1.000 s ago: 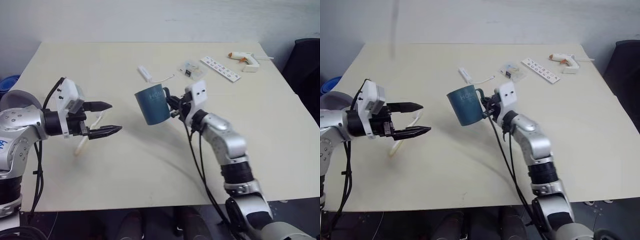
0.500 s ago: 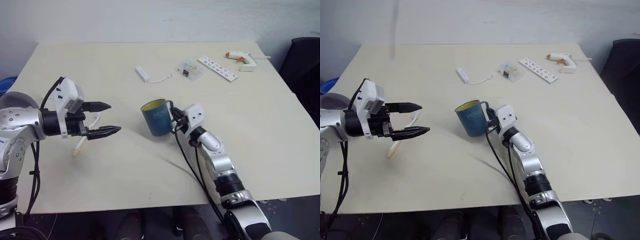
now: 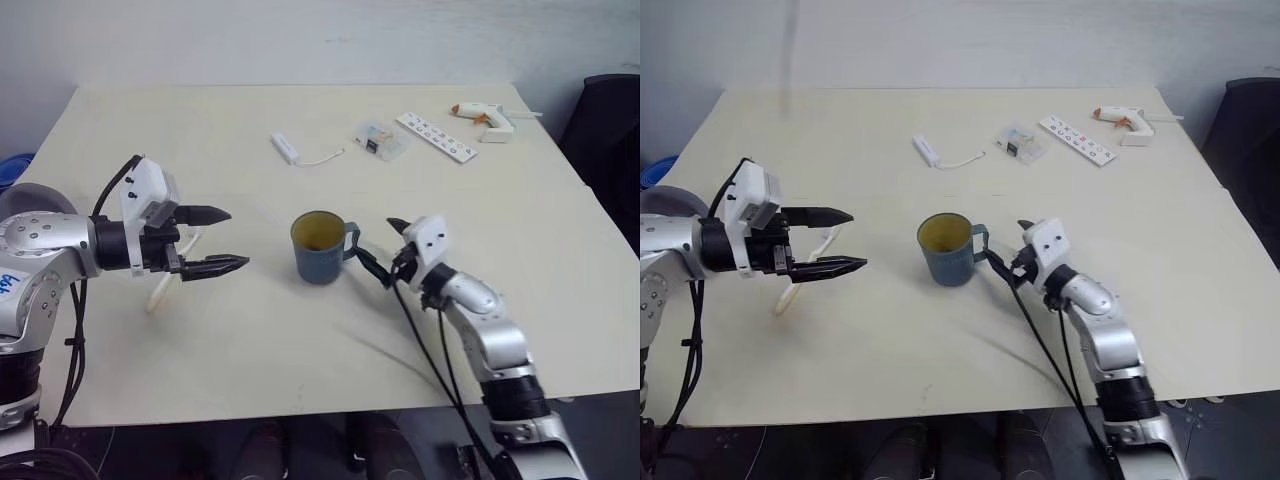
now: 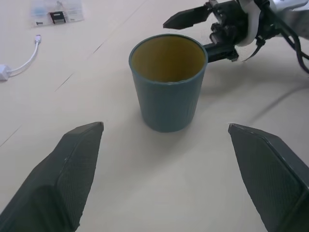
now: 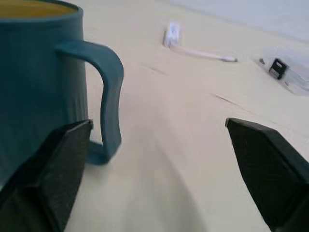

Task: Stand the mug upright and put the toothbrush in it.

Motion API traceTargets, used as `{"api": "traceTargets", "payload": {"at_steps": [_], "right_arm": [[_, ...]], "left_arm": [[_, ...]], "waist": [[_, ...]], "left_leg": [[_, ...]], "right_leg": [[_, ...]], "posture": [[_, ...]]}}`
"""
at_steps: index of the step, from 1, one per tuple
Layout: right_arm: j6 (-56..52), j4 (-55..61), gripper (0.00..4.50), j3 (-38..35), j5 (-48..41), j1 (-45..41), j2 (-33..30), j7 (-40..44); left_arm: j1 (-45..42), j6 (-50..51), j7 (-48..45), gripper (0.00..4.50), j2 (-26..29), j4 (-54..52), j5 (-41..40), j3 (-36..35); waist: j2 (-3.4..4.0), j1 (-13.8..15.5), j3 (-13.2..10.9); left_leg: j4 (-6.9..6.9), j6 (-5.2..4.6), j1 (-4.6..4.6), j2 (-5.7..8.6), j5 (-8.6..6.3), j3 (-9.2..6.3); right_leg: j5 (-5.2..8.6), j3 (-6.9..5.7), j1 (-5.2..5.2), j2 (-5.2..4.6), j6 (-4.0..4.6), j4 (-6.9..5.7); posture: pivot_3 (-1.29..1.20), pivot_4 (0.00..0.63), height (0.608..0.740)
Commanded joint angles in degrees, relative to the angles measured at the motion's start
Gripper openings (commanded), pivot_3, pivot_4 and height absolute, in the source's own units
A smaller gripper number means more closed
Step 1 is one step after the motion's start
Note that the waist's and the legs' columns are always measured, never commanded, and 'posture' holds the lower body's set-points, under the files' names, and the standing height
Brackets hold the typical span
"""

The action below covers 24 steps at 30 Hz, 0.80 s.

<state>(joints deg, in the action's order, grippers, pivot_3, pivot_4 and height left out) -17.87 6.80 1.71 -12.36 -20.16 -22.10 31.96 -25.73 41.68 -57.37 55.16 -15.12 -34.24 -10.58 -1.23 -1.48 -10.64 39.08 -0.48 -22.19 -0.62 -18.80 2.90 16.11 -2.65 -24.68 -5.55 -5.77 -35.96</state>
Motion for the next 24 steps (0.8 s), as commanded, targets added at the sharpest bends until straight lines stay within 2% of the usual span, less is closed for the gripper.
{"api": "traceTargets", "payload": {"at_steps": [1,4,5,7,9,11,14,17,24], "right_arm": [[-7.2,9.7,4.46,-3.6,-6.0,3.2,-6.7,6.1],[-16.5,18.3,4.46,-9.1,-15.9,7.2,-16.2,13.6],[-22.7,21.1,4.46,-12.3,-23.3,8.8,-20.4,17.0],[-28.1,27.5,4.46,-19.9,-36.6,12.6,-28.3,26.2],[-32.6,28.7,4.46,-26.4,-48.4,10.6,-32.5,25.9],[-35.3,27.0,4.46,-29.1,-55.3,6.5,-34.5,21.8],[-36.6,25.9,4.46,-29.5,-59.8,2.7,-37.1,20.8],[-36.1,25.2,4.46,-26.8,-60.2,-1.5,-37.3,19.0],[-34.7,25.6,4.46,-21.6,-57.2,-4.8,-36.0,15.4]], "left_arm": [[1.1,0.4,1.7,4.42,1.1,-1.0,0.1,-3.3],[3.1,4.3,5.5,4.42,2.5,-2.2,0.4,-6.2],[3.7,6.4,7.7,4.42,3.4,-2.0,1.6,-6.2],[3.6,12.3,13.1,4.42,5.0,-0.1,4.6,-5.0],[1.2,19.5,17.6,4.42,4.5,2.3,4.8,-4.3],[-1.9,25.0,20.8,4.42,2.3,3.9,4.3,-3.7],[-5.9,28.3,26.0,4.42,-1.9,7.0,6.5,-1.5],[-9.5,32.0,28.8,4.42,-6.1,11.9,7.8,1.1],[-14.0,27.2,29.5,4.42,-8.9,25.4,13.4,8.1]], "waist": [[0.01,0.1,0.0],[0.10,0.4,-0.1],[0.10,0.6,-0.1],[0.17,1.0,-0.1],[0.17,1.2,-0.1],[0.10,1.3,-0.1],[0.07,1.8,0.0],[0.06,2.2,0.0],[0.05,2.7,0.0]], "left_leg": [[0.00,-0.01,0.01,0.00,-0.01,0.01],[0.00,-0.11,-0.03,0.01,-0.06,0.00],[0.00,-0.12,-0.03,0.01,-0.07,0.01],[0.01,-0.17,0.00,0.00,-0.10,0.01],[0.01,-0.43,0.10,-0.08,-0.24,-0.01],[0.01,-0.50,0.25,-0.11,-0.28,-0.01],[0.02,-0.45,0.36,-0.10,-0.27,-0.04],[0.02,-0.14,0.30,-0.03,-0.12,-0.03],[0.07,-0.10,-0.01,0.00,-0.09,0.08]], "right_leg": [[0.00,0.00,0.01,0.00,0.00,0.00],[0.00,0.01,0.01,-0.01,0.00,0.05],[0.00,0.00,0.01,-0.01,0.00,0.06],[0.00,-0.03,0.07,-0.01,-0.01,0.10],[0.00,-0.03,0.17,-0.01,0.00,0.10],[0.00,-0.02,0.27,-0.02,0.00,0.03],[-0.01,-0.03,0.38,-0.11,0.02,0.06],[-0.01,-0.02,0.37,-0.13,0.01,0.10],[-0.01,-0.06,0.01,0.03,0.00,0.09]], "posture": [[0.00,0.150,0.740],[0.00,0.150,0.740],[0.00,0.150,0.740],[0.00,0.150,0.740],[0.00,0.150,0.740],[0.00,0.150,0.740],[0.00,0.150,0.740],[0.00,0.150,0.740],[0.00,0.150,0.740]]}}
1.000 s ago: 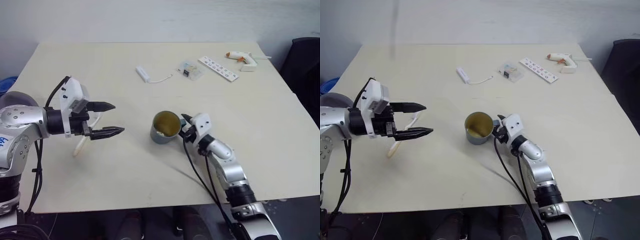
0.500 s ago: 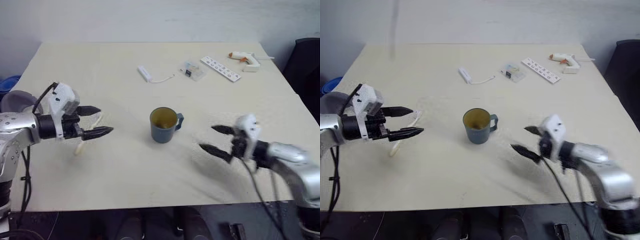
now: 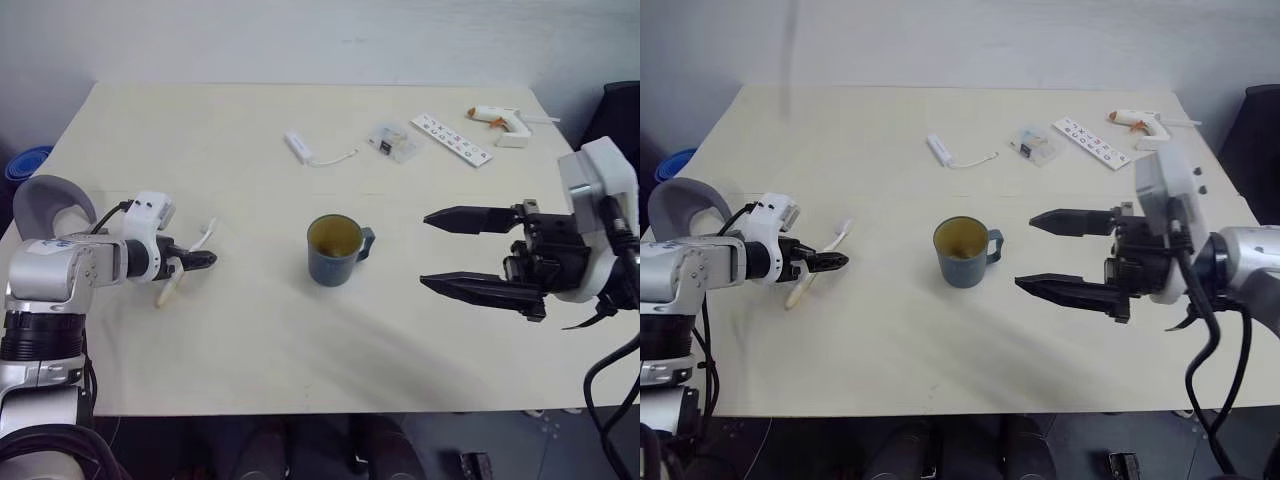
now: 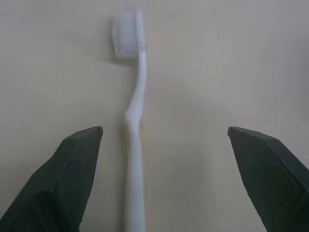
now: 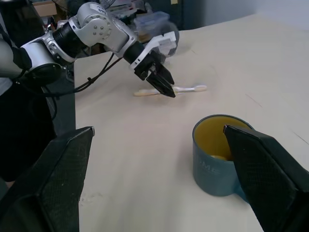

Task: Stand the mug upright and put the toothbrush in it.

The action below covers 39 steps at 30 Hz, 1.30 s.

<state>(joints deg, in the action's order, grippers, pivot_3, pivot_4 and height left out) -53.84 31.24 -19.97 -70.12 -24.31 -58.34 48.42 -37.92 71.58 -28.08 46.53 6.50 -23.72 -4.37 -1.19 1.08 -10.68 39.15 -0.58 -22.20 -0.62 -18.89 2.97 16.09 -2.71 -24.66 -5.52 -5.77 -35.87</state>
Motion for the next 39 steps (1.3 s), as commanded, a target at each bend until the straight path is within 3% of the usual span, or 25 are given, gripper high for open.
{"api": "traceTargets", "payload": {"at_steps": [1,7,16,17,22,27,31,36,39], "right_arm": [[1.5,1.5,4.46,0.2,0.9,-0.3,0.3,-1.2],[2.3,2.5,4.50,0.1,1.9,1.2,0.1,-1.6],[3.7,3.2,4.50,-0.3,3.6,3.7,-0.2,-1.3],[3.9,3.3,4.50,-0.4,3.8,4.1,-0.2,-1.3],[3.9,2.6,4.50,-1.3,4.2,5.4,-0.2,-2.2],[2.2,1.9,4.50,-4.0,2.6,8.7,-0.2,-4.0],[3.1,2.8,4.50,-5.9,4.4,11.5,-0.1,-5.7],[5.0,3.2,4.50,-5.7,7.5,12.3,1.8,-9.7],[5.2,3.7,4.50,-5.9,7.8,13.0,2.9,-11.5]], "left_arm": [[-2.1,-3.3,0.1,4.42,-0.8,4.8,3.6,3.0],[-3.9,-5.8,-2.9,3.06,-1.5,8.4,5.1,5.3],[-4.7,-6.0,-4.2,0.30,-2.0,9.8,6.6,5.0],[-4.5,-5.6,-4.1,0.16,-2.1,9.4,6.5,4.7],[-4.8,-3.9,-3.8,0.16,-3.3,7.8,5.1,2.2],[-10.1,-6.9,-2.8,0.16,-11.6,1.3,-2.7,-9.6],[-15.7,-9.7,0.3,0.16,-19.6,-2.6,-7.7,-14.4],[-20.9,-14.7,1.7,0.16,-29.1,-4.1,-11.1,-13.9],[-22.3,-20.4,1.1,0.16,-33.5,-2.7,-9.5,-9.9]], "waist": [[0.00,0.2,0.0],[0.01,0.4,0.0],[0.01,0.4,0.0],[0.00,0.4,0.0],[0.00,0.4,0.0],[-0.06,0.8,0.0],[-0.13,0.6,0.0],[-0.12,0.5,0.0],[-0.12,0.3,0.0]], "left_leg": [[0.00,0.00,0.03,0.02,0.00,0.01],[0.05,-0.01,0.10,0.07,0.02,0.01],[0.06,-0.02,0.10,0.08,0.01,0.00],[0.06,-0.03,0.10,0.08,0.01,0.00],[0.06,-0.03,0.10,0.08,0.01,0.01],[0.22,-0.04,-0.12,0.08,0.02,-0.18],[0.32,-0.05,-0.20,0.08,0.01,-0.22],[0.31,-0.03,-0.09,0.10,0.01,-0.14],[0.30,-0.02,-0.07,0.09,0.02,-0.08]], "right_leg": [[0.00,0.00,0.02,0.00,0.00,-0.01],[0.00,0.02,0.11,-0.06,-0.01,-0.08],[-0.01,0.01,0.11,-0.06,-0.02,-0.07],[-0.01,0.01,0.12,-0.07,-0.02,-0.07],[-0.01,0.02,0.11,-0.06,-0.02,-0.07],[-0.03,-0.09,0.10,-0.11,-0.05,-0.05],[-0.05,-0.12,0.09,-0.10,-0.09,-0.04],[-0.06,-0.12,0.13,-0.06,-0.12,-0.07],[-0.07,-0.07,0.12,-0.02,-0.12,-0.08]], "posture": [[0.00,0.150,0.740],[0.00,0.150,0.740],[0.00,0.150,0.740],[0.00,0.150,0.740],[0.00,0.150,0.740],[0.00,0.150,0.740],[0.00,0.150,0.740],[0.00,0.150,0.740],[0.00,0.150,0.740]]}}
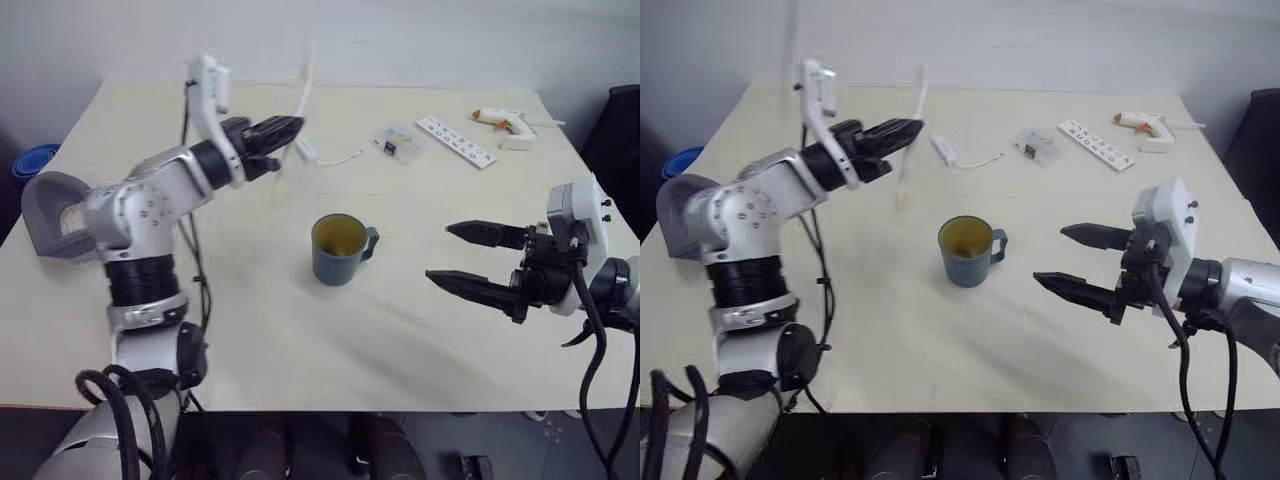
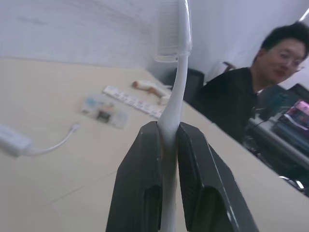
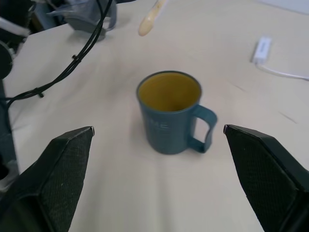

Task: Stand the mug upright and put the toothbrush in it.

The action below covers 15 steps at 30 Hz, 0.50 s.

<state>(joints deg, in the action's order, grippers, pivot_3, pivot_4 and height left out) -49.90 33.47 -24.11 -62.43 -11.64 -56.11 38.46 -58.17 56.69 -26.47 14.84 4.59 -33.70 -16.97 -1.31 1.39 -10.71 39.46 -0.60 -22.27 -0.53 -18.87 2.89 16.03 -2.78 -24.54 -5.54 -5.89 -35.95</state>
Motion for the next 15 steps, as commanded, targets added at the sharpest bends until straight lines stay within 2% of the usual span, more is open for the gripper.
{"api": "traceTargets", "payload": {"at_steps": [1,5,12,15], "right_arm": [[1.3,1.9,4.50,-2.0,0.1,0.7,0.9,-1.8],[1.3,3.3,4.50,-3.8,-0.7,2.3,1.8,-3.7],[1.6,5.2,4.50,-5.4,-0.9,5.8,3.3,-6.0],[1.8,5.3,4.50,-5.0,-0.9,6.2,3.4,-6.2]], "left_arm": [[-1.9,-7.4,-1.1,0.16,-2.5,-0.5,1.6,4.5],[1.4,-15.6,-6.0,0.16,-2.7,-0.2,6.8,13.8],[8.9,-19.5,-8.7,0.16,-2.5,-3.7,8.4,19.0],[11.1,-19.1,-9.8,1.12,-3.2,-5.5,5.6,17.6]], "waist": [[0.00,0.1,0.0],[0.01,0.2,0.0],[0.01,0.1,0.0],[0.01,0.1,0.0]], "left_leg": [[0.00,0.01,0.00,0.00,0.00,0.00],[0.00,0.00,0.00,0.05,0.00,0.04],[-0.02,-0.01,0.04,0.01,0.00,0.04],[-0.02,-0.01,0.02,-0.01,0.00,0.03]], "right_leg": [[0.00,-0.01,0.00,0.01,0.00,0.00],[-0.01,0.01,0.00,0.01,-0.01,0.04],[0.00,0.06,0.01,0.04,-0.01,0.03],[0.00,0.05,0.01,0.04,-0.01,0.03]], "posture": [[0.00,0.150,0.740],[0.00,0.150,0.740],[0.00,0.150,0.740],[0.00,0.150,0.740]]}}
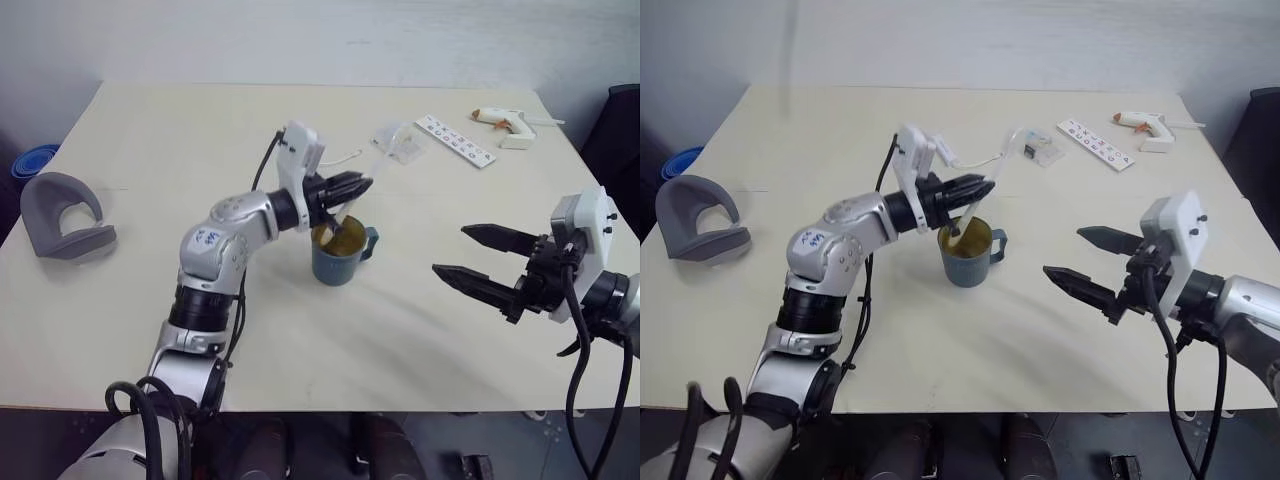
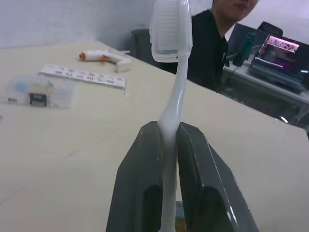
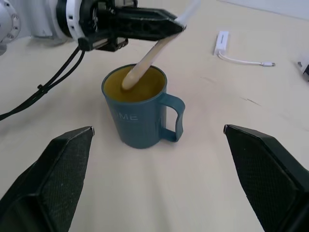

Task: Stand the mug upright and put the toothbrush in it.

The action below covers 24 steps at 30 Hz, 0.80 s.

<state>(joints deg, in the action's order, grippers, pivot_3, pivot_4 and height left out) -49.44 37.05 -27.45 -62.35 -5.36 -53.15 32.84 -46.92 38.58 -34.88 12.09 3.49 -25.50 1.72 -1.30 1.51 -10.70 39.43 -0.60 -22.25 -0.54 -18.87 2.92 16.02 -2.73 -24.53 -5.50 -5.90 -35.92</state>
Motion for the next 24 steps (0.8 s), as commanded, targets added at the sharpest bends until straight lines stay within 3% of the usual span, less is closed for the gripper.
{"api": "traceTargets", "payload": {"at_steps": [1,8,11,15,17,21,24], "right_arm": [[1.3,1.6,4.50,-1.4,-1.1,-0.2,0.4,-0.6],[1.2,-0.3,4.50,-0.1,-1.0,-1.8,-0.8,1.0],[1.0,-1.9,4.50,0.6,0.0,-2.2,-2.1,3.6],[1.4,-5.0,4.50,1.5,3.0,-1.9,-5.5,9.2],[2.1,-6.0,4.50,1.9,4.8,-1.2,-6.8,12.0],[8.7,-8.9,4.50,5.4,14.6,1.0,-10.6,20.4],[11.1,-11.5,4.50,7.9,17.0,-0.9,-10.5,23.0]], "left_arm": [[0.4,-0.5,-1.6,1.41,-0.7,-4.8,-3.6,-1.8],[3.1,3.7,-3.8,3.61,0.8,-10.7,-10.8,-5.2],[3.9,6.6,-8.0,4.47,8.6,-14.4,-13.7,-7.8],[7.9,6.6,-19.6,4.47,27.1,-15.6,-14.1,-12.4],[10.0,5.4,-23.3,4.47,33.2,-15.0,-13.7,-13.3],[23.7,-4.4,-36.3,4.47,50.2,-15.2,-5.9,-15.3],[31.0,-11.1,-38.4,4.47,54.8,-15.7,-1.7,-16.3]], "waist": [[0.00,0.0,0.0],[0.00,0.0,0.0],[0.01,-0.3,0.0],[0.04,-1.2,0.0],[0.06,-1.5,0.0],[0.07,-1.4,0.0],[0.08,-1.0,0.0]], "left_leg": [[0.00,0.00,0.00,0.00,0.00,0.00],[0.01,-0.03,0.01,0.00,-0.01,-0.02],[0.01,-0.02,0.01,-0.01,-0.01,-0.02],[-0.13,0.00,0.11,-0.11,0.00,0.05],[-0.23,0.01,0.16,-0.12,0.01,0.07],[-0.26,-0.05,0.15,-0.05,-0.03,0.07],[-0.27,-0.11,0.13,-0.06,-0.07,0.07]], "right_leg": [[0.00,0.00,0.00,0.00,0.00,0.00],[0.00,0.00,0.03,-0.01,0.00,0.01],[0.00,0.00,0.03,0.01,0.00,0.00],[0.05,0.06,0.01,0.11,0.08,0.00],[0.08,0.06,-0.01,0.13,0.15,0.01],[0.08,0.05,0.02,0.05,0.14,0.13],[0.08,0.01,0.05,0.01,0.14,0.26]], "posture": [[0.00,0.150,0.740],[0.00,0.150,0.740],[0.00,0.150,0.740],[0.00,0.150,0.740],[0.00,0.150,0.740],[0.00,0.150,0.740],[0.00,0.150,0.740]]}}
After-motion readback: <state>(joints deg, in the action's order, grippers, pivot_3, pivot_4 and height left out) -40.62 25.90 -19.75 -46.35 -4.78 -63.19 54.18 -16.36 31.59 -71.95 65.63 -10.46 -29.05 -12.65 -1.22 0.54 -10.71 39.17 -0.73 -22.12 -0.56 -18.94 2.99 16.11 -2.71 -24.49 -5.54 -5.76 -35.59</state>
